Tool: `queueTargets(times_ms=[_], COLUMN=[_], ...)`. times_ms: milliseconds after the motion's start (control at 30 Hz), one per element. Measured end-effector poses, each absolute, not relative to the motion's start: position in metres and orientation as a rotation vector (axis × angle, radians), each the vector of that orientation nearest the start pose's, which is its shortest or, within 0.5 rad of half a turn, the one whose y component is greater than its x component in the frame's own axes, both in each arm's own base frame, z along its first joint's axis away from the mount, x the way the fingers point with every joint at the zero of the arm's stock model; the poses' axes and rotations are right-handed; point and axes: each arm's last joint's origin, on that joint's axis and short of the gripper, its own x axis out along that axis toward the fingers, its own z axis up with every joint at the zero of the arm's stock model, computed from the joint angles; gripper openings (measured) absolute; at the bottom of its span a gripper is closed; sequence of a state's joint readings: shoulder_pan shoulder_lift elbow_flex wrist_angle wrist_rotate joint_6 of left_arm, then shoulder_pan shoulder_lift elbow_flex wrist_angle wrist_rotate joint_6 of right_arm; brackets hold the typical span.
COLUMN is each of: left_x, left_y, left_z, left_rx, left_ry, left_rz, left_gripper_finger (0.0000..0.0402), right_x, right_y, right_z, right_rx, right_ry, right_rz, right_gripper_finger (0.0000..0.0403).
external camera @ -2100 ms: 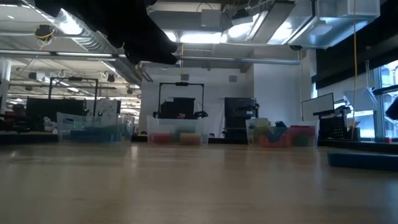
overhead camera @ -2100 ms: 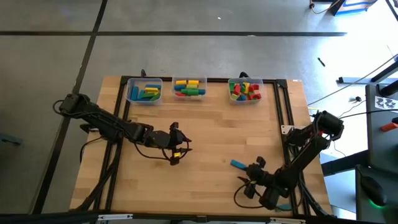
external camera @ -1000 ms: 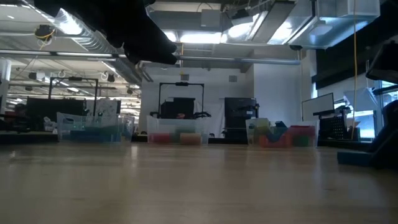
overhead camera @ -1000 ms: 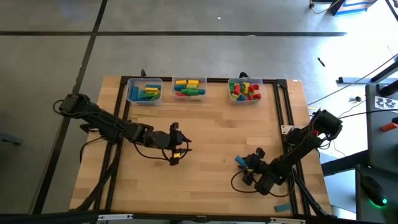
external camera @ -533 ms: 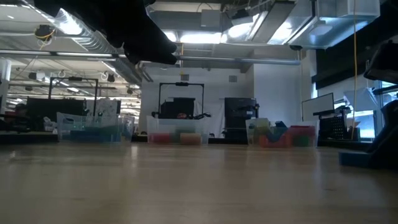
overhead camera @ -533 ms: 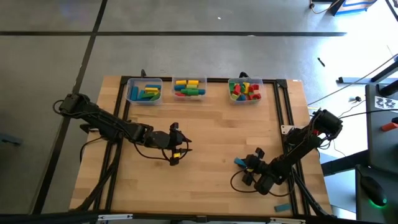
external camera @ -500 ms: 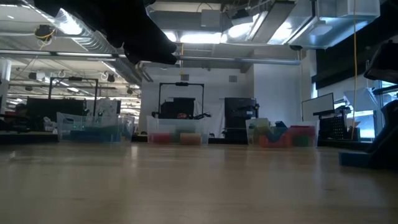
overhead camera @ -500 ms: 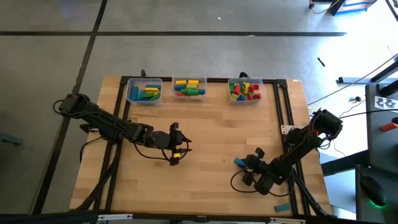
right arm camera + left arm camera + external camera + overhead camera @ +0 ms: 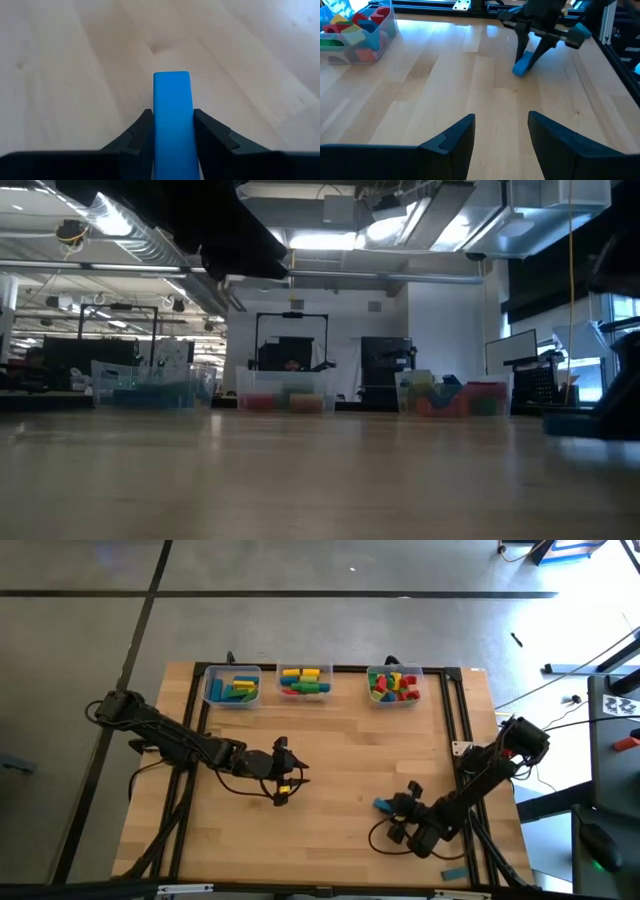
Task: Sort blocks by size
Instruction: Put the blue rectangular block into the left transparent bin
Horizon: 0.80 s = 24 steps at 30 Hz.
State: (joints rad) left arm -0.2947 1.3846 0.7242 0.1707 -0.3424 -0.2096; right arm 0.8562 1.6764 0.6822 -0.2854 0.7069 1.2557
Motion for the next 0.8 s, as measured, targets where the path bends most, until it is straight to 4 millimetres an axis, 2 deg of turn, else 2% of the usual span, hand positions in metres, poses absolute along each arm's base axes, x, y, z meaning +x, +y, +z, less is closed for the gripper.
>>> queueTargets(times_ms=[300,467,600,800], left_x=[0.28,0.294,0.306,0.323], left_y=[-0.081,-0.098,-0.11,-0.127], left_z=[0.218,0.201,0.184,0.167], left_rx=[0.074,0.327,0.581,0.83], left_ry=[0.396,0.334,0.31,0.277], left_rz=[0.024,-0.1,-0.165,-0.232], left_gripper_finger=[0.018,0.018,0.018,0.018], right_x=[0.198,0.214,0.236,0.269], right_y=[0.197,0.205,0.208,0.199], right_z=[0.128,0.145,0.161,0.178], right_rx=[0.256,0.264,0.286,0.338], right_ry=[0.701,0.653,0.606,0.533], right_rz=[-0.383,-0.361,-0.28,-0.135], right_gripper_finger=[0.0119,0.0119,0.0119,0.0119])
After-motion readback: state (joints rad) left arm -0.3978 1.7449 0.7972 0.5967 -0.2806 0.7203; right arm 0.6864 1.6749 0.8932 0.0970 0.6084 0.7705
